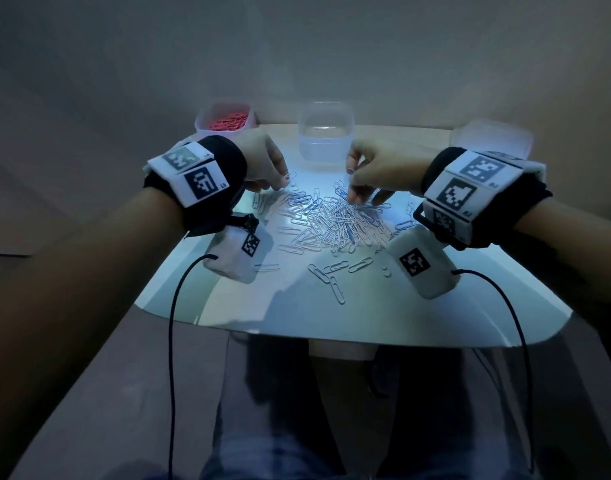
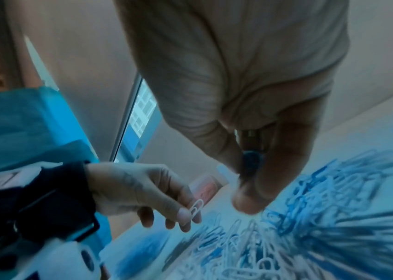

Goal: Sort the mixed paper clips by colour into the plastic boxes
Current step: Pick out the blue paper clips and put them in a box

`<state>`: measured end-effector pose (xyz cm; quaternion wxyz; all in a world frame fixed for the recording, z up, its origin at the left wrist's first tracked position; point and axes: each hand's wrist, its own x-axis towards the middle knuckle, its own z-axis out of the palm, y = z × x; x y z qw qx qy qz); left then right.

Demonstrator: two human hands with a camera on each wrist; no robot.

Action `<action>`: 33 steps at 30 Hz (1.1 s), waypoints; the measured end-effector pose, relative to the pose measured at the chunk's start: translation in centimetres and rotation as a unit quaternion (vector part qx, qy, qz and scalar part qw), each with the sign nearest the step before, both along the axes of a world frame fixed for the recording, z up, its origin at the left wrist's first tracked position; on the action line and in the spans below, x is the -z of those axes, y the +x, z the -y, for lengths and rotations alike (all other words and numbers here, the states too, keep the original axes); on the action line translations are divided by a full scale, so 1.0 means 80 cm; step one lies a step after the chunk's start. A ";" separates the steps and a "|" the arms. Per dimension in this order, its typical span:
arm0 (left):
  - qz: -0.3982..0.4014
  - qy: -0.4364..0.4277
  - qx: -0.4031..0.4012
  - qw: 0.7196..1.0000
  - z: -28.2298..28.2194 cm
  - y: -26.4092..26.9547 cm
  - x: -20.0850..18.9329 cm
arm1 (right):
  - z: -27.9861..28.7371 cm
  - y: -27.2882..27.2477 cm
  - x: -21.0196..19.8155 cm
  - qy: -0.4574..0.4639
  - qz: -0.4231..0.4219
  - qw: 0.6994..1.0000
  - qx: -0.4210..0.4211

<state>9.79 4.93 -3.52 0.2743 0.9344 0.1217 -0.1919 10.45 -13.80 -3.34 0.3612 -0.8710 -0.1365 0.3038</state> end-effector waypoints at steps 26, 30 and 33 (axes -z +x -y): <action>0.038 0.065 0.052 0.996 0.001 -0.030 0.009 | -0.077 0.020 0.022 -0.226 0.173 0.936 -0.206; 0.056 0.048 0.040 0.996 0.008 -0.024 0.007 | -0.079 0.011 0.021 -0.248 0.235 0.913 -0.223; 0.108 -0.019 -0.032 0.993 0.005 -0.026 0.007 | -0.064 0.016 0.015 -0.181 0.206 0.940 -0.205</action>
